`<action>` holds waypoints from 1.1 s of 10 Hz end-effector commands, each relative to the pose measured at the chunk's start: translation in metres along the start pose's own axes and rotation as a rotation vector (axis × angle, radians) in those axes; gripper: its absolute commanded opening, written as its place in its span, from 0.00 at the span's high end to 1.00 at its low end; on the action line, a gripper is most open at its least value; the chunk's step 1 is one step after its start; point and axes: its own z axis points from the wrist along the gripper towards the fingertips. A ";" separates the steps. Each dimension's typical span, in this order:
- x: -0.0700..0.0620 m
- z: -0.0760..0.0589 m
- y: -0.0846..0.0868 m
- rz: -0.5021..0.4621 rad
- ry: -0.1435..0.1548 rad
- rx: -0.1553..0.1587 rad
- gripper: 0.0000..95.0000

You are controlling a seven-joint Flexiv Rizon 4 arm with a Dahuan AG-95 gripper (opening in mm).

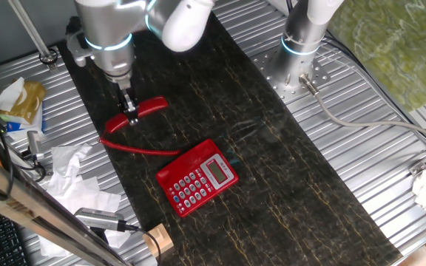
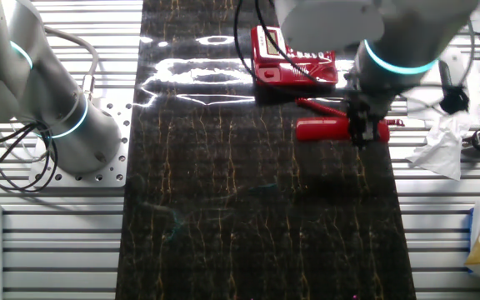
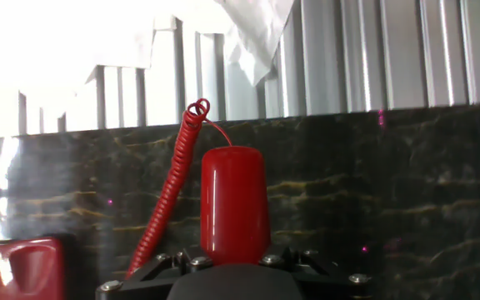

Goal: Place the handset of the telephone on the corresponding phone cradle

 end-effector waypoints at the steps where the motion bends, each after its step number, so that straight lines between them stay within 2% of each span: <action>1: 0.002 -0.003 0.014 0.031 0.009 -0.003 1.00; 7: 0.010 -0.003 0.048 0.053 0.003 -0.006 1.00; 10: 0.006 -0.006 0.060 0.029 0.012 -0.014 1.00; 11: 0.003 -0.008 0.069 0.028 0.012 -0.014 1.00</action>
